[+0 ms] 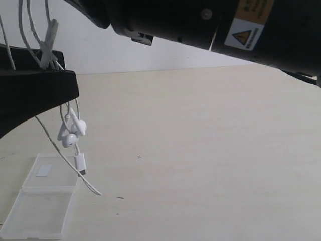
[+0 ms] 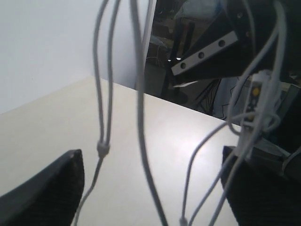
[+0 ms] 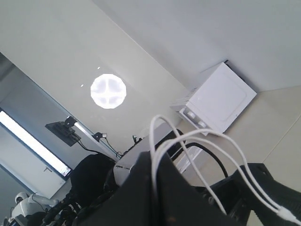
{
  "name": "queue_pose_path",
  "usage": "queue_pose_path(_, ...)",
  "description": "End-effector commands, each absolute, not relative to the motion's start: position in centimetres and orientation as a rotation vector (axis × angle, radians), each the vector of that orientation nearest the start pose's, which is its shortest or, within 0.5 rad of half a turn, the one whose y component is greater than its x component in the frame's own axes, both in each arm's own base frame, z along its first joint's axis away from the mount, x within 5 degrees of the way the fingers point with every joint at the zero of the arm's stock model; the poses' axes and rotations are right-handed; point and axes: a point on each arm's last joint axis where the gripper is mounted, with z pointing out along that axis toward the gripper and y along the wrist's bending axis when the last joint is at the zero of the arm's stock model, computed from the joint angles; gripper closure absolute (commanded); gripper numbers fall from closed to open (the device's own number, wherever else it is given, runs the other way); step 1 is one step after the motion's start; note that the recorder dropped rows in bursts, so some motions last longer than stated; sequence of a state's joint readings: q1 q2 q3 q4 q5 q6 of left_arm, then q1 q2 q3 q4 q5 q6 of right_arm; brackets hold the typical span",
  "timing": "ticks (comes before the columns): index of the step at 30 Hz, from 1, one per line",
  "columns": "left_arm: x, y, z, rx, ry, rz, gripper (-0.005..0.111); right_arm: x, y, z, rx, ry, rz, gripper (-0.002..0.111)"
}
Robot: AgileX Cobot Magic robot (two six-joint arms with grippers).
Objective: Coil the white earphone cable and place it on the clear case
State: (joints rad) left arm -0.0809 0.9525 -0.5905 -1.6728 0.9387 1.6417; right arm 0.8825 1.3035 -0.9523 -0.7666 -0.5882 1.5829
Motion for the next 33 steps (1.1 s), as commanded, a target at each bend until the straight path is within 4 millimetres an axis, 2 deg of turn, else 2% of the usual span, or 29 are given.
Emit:
queue_pose_path(1, 16.3, -8.6, 32.1, 0.657, 1.594, -0.933, 0.030, 15.9, 25.0, 37.9, -0.381, 1.592, 1.712, 0.108)
queue_pose_path(25, 16.3, -8.6, 32.1, 0.658, 1.592, -0.937, 0.030, 15.7, 24.9, 38.8, -0.376, 1.532, 1.761, 0.108)
queue_pose_path(33, 16.5, -8.6, 32.0, 0.648, 1.597, -0.940, 0.035, 15.7, 24.9, 38.9, -0.376, 1.527, 1.767, 0.108)
